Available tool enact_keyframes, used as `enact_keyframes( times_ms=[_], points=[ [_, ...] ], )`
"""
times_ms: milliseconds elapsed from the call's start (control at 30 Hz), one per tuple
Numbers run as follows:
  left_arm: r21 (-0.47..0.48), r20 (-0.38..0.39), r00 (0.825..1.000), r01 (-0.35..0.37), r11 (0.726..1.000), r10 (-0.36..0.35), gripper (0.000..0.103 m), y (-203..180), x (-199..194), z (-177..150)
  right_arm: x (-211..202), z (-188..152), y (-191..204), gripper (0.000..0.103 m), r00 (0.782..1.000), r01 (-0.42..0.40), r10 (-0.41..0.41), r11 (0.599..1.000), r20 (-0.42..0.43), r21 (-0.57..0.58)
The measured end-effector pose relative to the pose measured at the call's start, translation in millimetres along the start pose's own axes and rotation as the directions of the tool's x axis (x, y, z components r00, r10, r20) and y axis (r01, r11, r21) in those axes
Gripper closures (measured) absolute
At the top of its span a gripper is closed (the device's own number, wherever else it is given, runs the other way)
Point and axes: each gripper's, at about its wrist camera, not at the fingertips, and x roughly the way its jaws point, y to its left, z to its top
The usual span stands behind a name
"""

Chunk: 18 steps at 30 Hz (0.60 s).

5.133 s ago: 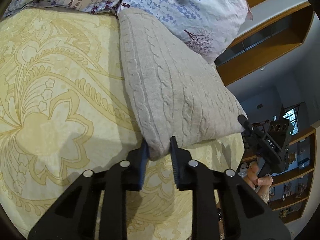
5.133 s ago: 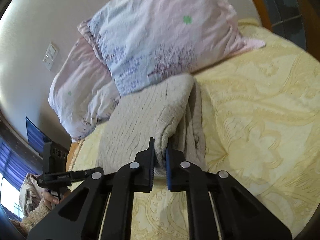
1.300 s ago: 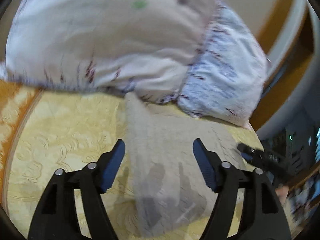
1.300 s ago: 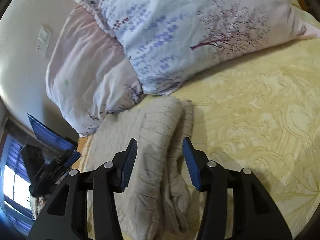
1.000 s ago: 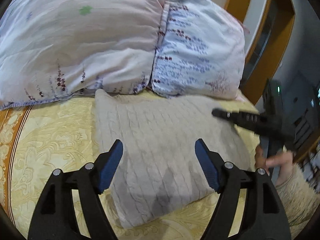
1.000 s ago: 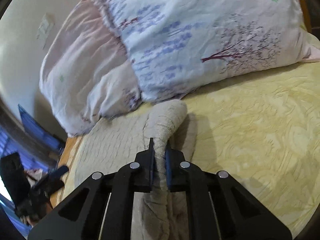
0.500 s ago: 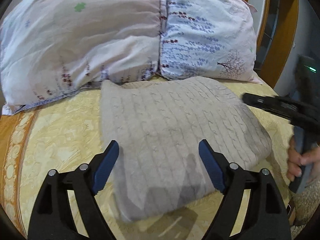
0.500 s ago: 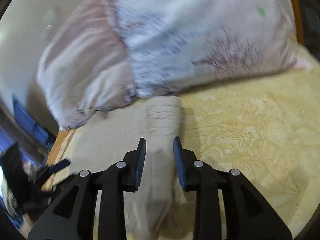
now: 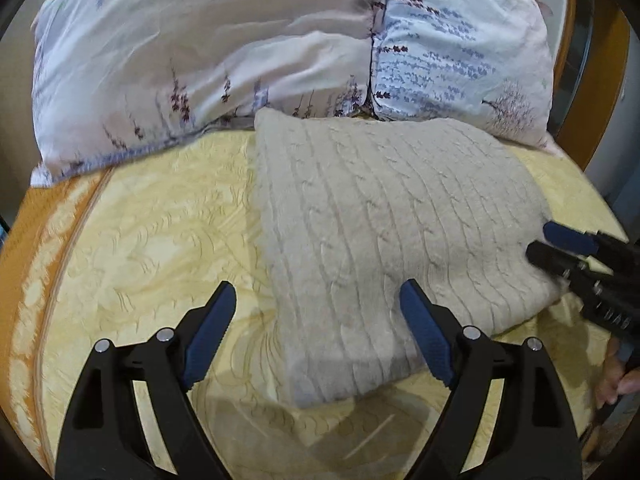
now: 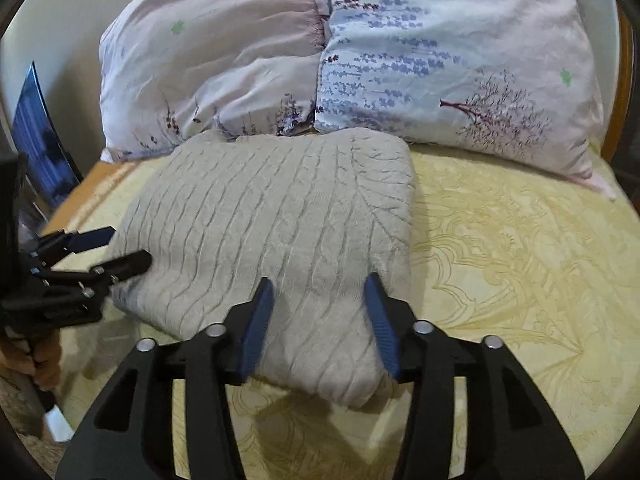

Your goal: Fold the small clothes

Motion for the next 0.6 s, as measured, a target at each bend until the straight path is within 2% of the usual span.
enact_keyframes(
  times_ms=[67, 133, 200, 300, 467, 600],
  points=[
    [-0.015, 0.021, 1.000, 0.008, 1.000, -0.008, 0.018, 7.3, -10.0, -8.3, -8.8, -6.8, -0.5, 0.045, 1.000, 0.016, -0.017, 1.000, 0.026, 0.013],
    [-0.021, 0.039, 0.999, 0.008, 1.000, -0.007, 0.014, 12.3, -18.6, -16.2, -20.4, -13.3, -4.9, 0.024, 0.997, 0.041, -0.045, 0.998, 0.060, 0.052],
    [-0.024, 0.053, 0.999, 0.008, 1.000, -0.006, 0.012, 15.6, -25.9, -23.0, -26.3, -16.0, -6.4, 0.018, 0.994, 0.070, -0.075, 0.995, 0.085, 0.070],
    [-0.026, 0.061, 0.998, 0.005, 1.000, -0.003, 0.007, 16.8, -33.4, -34.0, -34.9, -22.1, -7.3, 0.002, 0.987, 0.106, -0.116, 0.990, 0.110, 0.090],
    [-0.045, 0.034, 0.999, 0.003, 0.999, -0.002, 0.004, 13.9, -30.3, -42.3, -27.0, -33.6, 1.9, 0.002, 0.988, 0.137, -0.142, 0.988, 0.054, 0.075],
    [-0.026, -0.009, 0.999, -0.051, 0.998, 0.051, 0.002, 6.4, -21.4, -47.7, -21.1, -38.7, 9.7, 0.001, 0.989, 0.149, -0.150, 0.987, 0.010, 0.067]
  ],
)
